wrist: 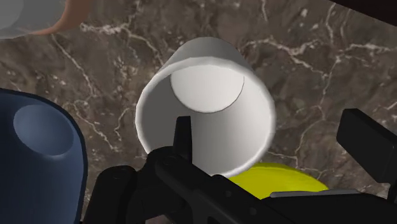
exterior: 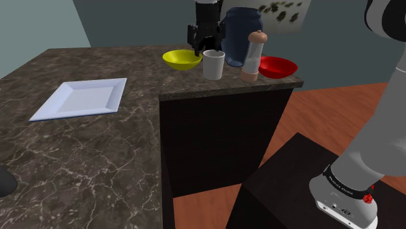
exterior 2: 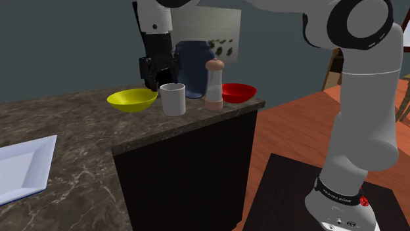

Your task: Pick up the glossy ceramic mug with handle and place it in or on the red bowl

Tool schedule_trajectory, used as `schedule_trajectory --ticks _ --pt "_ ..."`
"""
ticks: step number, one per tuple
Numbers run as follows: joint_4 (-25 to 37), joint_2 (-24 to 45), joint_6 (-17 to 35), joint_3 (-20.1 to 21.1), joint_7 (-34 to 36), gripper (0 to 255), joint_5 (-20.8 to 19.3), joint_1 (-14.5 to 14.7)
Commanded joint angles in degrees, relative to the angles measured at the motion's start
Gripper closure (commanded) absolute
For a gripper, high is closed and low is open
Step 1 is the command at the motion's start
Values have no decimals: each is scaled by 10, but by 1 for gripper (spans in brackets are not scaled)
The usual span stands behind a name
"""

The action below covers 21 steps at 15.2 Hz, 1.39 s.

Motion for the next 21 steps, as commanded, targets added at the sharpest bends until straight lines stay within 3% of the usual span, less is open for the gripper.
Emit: schedule_trajectory --ticks 1,7,15,16,21 --pt "8 13 2 1 6 0 -5 4" --pt "-63 -2 59 -1 5 0 -1 -2" --pt "-63 -2 59 -1 5 0 -1 -2" --pt "-63 -2 59 -1 5 255 -1 -2" --pt "-63 -2 59 -1 5 255 -1 -2"
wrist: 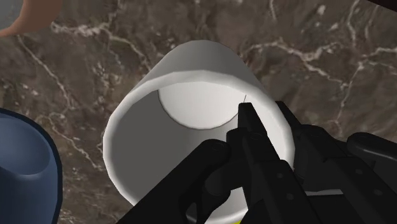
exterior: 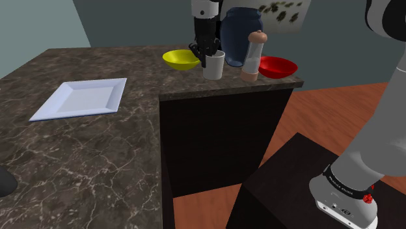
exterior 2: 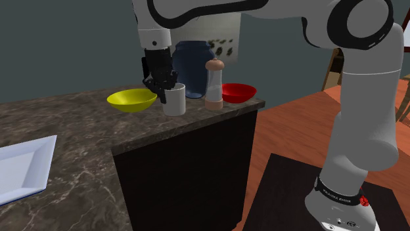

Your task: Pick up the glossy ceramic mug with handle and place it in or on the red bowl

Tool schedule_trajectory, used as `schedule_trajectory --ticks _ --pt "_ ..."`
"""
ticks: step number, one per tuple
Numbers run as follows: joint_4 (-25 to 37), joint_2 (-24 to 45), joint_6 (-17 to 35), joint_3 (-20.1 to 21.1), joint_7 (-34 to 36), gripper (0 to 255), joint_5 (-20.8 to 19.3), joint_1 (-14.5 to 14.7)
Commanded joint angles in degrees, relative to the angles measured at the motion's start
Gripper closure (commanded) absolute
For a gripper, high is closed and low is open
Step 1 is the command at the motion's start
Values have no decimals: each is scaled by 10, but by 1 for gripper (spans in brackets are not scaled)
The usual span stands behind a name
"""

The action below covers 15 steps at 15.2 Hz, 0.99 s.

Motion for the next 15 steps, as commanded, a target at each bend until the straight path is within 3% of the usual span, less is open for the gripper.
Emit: schedule_trajectory --ticks 1,4,15 --pt "0 0 0 0 0 255 0 0" --pt "0 0 0 0 0 255 0 0" --pt "123 27 -97 2 -1 255 -8 10"
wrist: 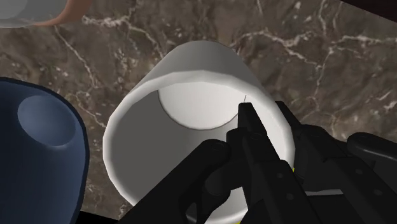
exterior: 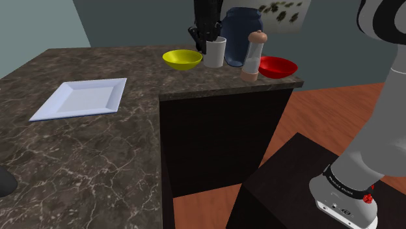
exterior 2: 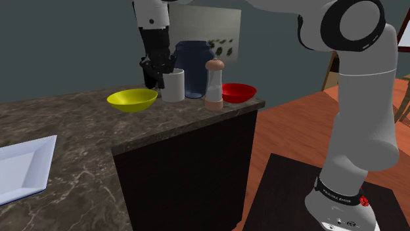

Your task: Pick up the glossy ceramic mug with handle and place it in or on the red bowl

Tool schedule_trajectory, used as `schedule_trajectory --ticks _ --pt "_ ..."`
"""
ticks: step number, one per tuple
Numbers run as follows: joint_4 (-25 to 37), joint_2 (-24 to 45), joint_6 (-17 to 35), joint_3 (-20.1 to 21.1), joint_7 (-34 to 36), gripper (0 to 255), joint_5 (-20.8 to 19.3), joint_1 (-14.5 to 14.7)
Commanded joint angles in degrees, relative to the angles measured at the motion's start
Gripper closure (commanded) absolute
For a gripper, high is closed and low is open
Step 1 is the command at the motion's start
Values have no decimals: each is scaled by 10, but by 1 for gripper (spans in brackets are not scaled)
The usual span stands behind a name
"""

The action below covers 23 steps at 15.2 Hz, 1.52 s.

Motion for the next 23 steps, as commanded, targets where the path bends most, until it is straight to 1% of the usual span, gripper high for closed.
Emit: schedule_trajectory --ticks 1,7,12,14,17,20,23 --pt "23 5 -18 1 0 255 -2 2" --pt "117 36 -82 2 0 255 -13 14" --pt "226 80 -148 2 0 255 -29 33" --pt "142 22 -120 -2 -22 255 -9 -1" --pt "52 -47 -93 -14 -59 255 13 -39" --pt "-15 -103 -77 -32 -100 255 30 -69" --pt "-68 -150 -68 -52 -141 255 41 -93"
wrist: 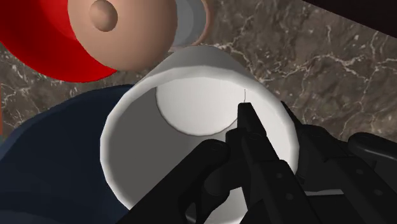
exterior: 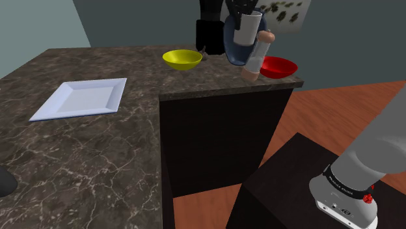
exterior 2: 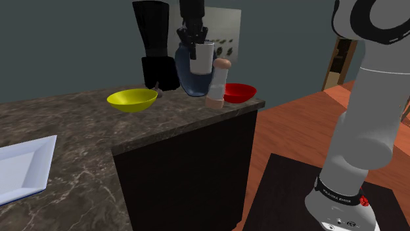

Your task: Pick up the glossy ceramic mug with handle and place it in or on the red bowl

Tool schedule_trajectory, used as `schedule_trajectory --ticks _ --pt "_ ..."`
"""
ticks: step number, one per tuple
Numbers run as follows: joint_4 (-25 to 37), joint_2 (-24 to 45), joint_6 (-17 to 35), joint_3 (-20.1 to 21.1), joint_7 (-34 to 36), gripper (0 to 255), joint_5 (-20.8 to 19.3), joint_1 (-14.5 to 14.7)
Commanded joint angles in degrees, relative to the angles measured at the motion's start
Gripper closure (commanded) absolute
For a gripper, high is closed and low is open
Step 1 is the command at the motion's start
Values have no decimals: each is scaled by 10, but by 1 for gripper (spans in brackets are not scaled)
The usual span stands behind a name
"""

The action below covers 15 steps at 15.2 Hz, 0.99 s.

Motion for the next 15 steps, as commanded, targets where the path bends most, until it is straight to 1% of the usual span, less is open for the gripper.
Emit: schedule_trajectory --ticks 1,6,11,12,15 --pt "-40 -31 5 -19 -32 255 1 -20" --pt "-100 -90 11 -59 -103 255 7 -52" --pt "-139 -132 11 -103 -174 255 3 -79" --pt "-139 -133 11 -104 -175 255 3 -79" --pt "-176 -144 36 -104 -175 255 4 -79"
